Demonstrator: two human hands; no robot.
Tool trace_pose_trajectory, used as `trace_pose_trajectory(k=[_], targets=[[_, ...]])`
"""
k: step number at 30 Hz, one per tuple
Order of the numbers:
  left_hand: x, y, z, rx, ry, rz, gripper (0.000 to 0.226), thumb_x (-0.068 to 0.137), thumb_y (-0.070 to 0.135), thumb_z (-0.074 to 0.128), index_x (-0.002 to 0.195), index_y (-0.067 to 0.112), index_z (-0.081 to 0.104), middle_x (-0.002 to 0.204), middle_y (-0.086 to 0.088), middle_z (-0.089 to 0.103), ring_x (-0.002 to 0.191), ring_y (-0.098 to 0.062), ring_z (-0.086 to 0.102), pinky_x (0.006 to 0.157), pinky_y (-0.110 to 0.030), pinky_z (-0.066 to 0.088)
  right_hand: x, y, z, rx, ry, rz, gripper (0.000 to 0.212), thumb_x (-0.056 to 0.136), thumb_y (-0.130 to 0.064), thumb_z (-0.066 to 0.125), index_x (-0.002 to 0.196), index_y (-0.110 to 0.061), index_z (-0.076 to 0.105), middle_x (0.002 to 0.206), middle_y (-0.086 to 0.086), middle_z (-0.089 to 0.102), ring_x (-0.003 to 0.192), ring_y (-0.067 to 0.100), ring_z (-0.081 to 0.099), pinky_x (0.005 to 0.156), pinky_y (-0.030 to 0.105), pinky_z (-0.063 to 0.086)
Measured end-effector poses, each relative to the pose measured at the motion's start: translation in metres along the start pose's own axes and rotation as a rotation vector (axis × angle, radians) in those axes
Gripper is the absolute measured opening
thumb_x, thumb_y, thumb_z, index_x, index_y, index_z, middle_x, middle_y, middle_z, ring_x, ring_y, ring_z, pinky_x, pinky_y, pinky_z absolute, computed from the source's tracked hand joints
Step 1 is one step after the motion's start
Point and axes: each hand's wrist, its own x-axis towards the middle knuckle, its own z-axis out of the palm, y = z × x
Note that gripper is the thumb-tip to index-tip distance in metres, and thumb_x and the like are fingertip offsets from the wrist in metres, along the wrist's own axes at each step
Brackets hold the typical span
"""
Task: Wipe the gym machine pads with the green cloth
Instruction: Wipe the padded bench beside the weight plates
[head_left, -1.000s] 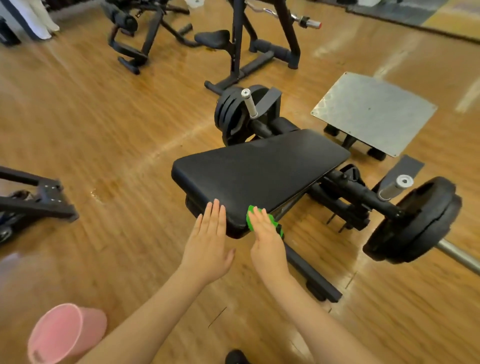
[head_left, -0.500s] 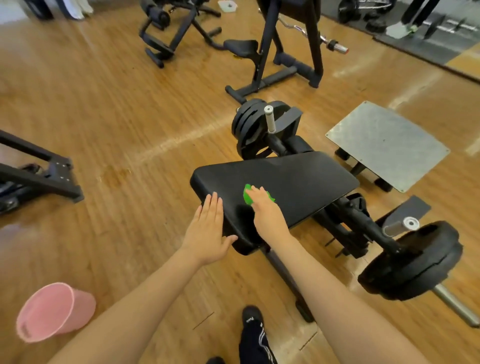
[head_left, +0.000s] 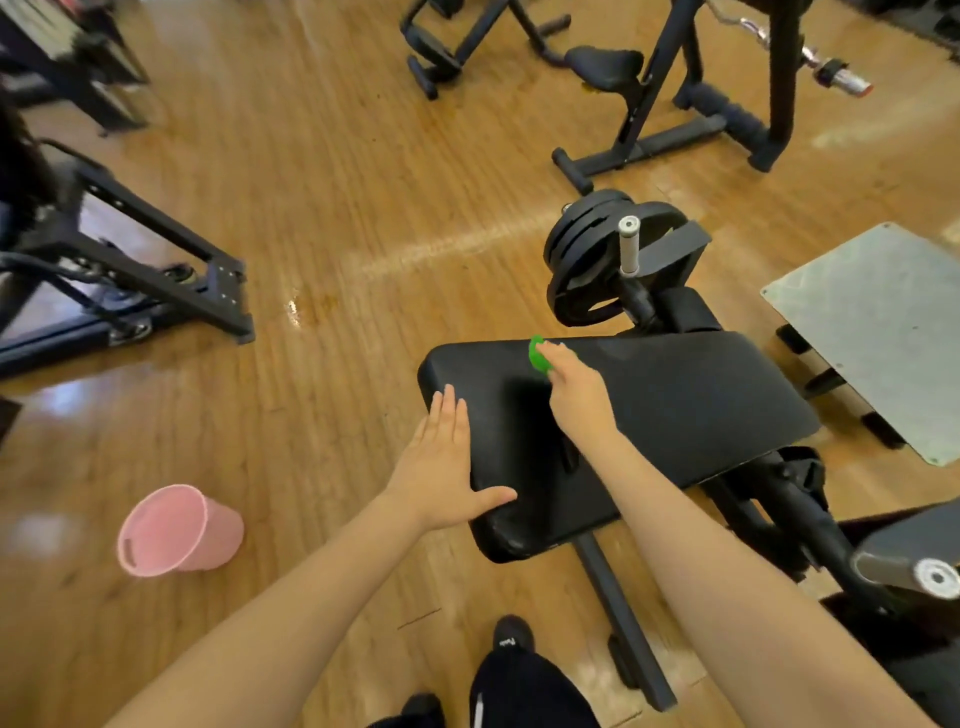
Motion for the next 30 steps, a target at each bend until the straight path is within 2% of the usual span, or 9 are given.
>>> trace_pose_trajectory(k=[4, 10, 14, 16, 19, 22, 24, 27, 30], targets=[[0.001, 0.001, -0.001, 0.016, -0.014, -0.023, 0.119, 0.082, 0.076, 0.045, 0.15, 0.002, -0.018, 0.155, -0.014, -0.03, 0.144, -0.025, -0.026, 0.12, -0.035, -0.006, 0.024, 0.019, 0.015, -0.068, -0.147, 0.005, 0.051, 0.096, -0.002, 0.043, 0.144, -0.017, 0.035, 0.153, 0.002, 0.027, 0.143, 0.016, 0.015, 0.112, 0.023, 0.009], [0.004, 0.007, -0.003, 0.147, -0.01, -0.077, 0.114, 0.084, 0.077, 0.035, 0.149, 0.001, -0.019, 0.155, -0.017, -0.028, 0.144, -0.028, -0.026, 0.117, -0.038, -0.012, -0.013, 0.045, 0.023, -0.04, -0.097, -0.076, 0.054, 0.093, 0.006, 0.042, 0.137, -0.026, 0.044, 0.147, 0.0, 0.039, 0.138, 0.017, 0.031, 0.114, 0.038, 0.027], [0.039, 0.02, -0.01, 0.275, 0.037, -0.083, 0.106, 0.088, 0.076, 0.026, 0.15, -0.001, -0.013, 0.159, -0.019, -0.017, 0.146, -0.031, -0.021, 0.12, -0.043, -0.01, -0.028, 0.052, 0.001, -0.183, -0.176, -0.155, 0.051, 0.095, -0.002, 0.045, 0.141, -0.021, 0.039, 0.146, -0.01, 0.035, 0.139, 0.007, 0.025, 0.115, 0.027, 0.021], [0.055, 0.025, -0.01, 0.319, 0.029, -0.086, 0.102, 0.09, 0.074, 0.024, 0.15, -0.001, -0.011, 0.159, -0.019, -0.015, 0.147, -0.031, -0.018, 0.12, -0.044, -0.009, -0.011, 0.054, -0.003, -0.178, -0.172, -0.165, 0.049, 0.095, -0.001, 0.045, 0.14, -0.017, 0.041, 0.147, -0.006, 0.036, 0.14, 0.01, 0.025, 0.114, 0.024, 0.017], [0.06, 0.026, -0.004, 0.33, 0.037, -0.088, 0.101, 0.09, 0.073, 0.023, 0.151, 0.0, -0.01, 0.16, -0.018, -0.014, 0.147, -0.03, -0.016, 0.119, -0.042, -0.01, 0.026, 0.068, -0.003, -0.142, -0.082, -0.011, 0.048, 0.096, -0.001, 0.041, 0.141, -0.018, 0.04, 0.15, -0.001, 0.033, 0.142, 0.013, 0.021, 0.111, 0.022, 0.013], [0.06, 0.025, -0.002, 0.313, 0.061, -0.086, 0.101, 0.089, 0.074, 0.024, 0.152, 0.002, -0.009, 0.16, -0.017, -0.014, 0.147, -0.029, -0.017, 0.119, -0.041, -0.011, 0.061, 0.085, -0.01, -0.082, 0.036, 0.212, 0.046, 0.097, -0.001, 0.038, 0.141, -0.015, 0.041, 0.151, 0.005, 0.032, 0.141, 0.019, 0.022, 0.108, 0.026, 0.019], [0.062, 0.024, -0.002, 0.313, 0.071, -0.089, 0.101, 0.089, 0.074, 0.024, 0.152, 0.002, -0.009, 0.16, -0.017, -0.015, 0.147, -0.028, -0.017, 0.118, -0.041, -0.011, 0.072, 0.089, -0.008, -0.103, 0.072, 0.255, 0.045, 0.096, -0.001, 0.039, 0.14, -0.012, 0.042, 0.149, 0.01, 0.034, 0.14, 0.023, 0.025, 0.107, 0.029, 0.023], [0.062, 0.023, 0.0, 0.323, 0.058, -0.089, 0.102, 0.087, 0.076, 0.018, 0.152, 0.002, -0.008, 0.16, -0.017, -0.015, 0.147, -0.028, -0.017, 0.119, -0.042, -0.011, 0.054, 0.077, 0.013, -0.068, 0.006, 0.066, 0.044, 0.094, 0.001, 0.043, 0.137, -0.011, 0.046, 0.145, 0.007, 0.04, 0.139, 0.022, 0.029, 0.112, 0.031, 0.023], [0.062, 0.023, 0.0, 0.331, 0.06, -0.092, 0.11, 0.071, 0.077, -0.005, 0.152, 0.003, -0.009, 0.16, -0.016, -0.015, 0.147, -0.028, -0.017, 0.118, -0.041, -0.011, 0.024, 0.076, 0.016, -0.192, -0.135, -0.22, 0.049, 0.094, 0.002, 0.044, 0.141, -0.01, 0.039, 0.145, -0.002, 0.035, 0.139, 0.015, 0.026, 0.115, 0.028, 0.017]])
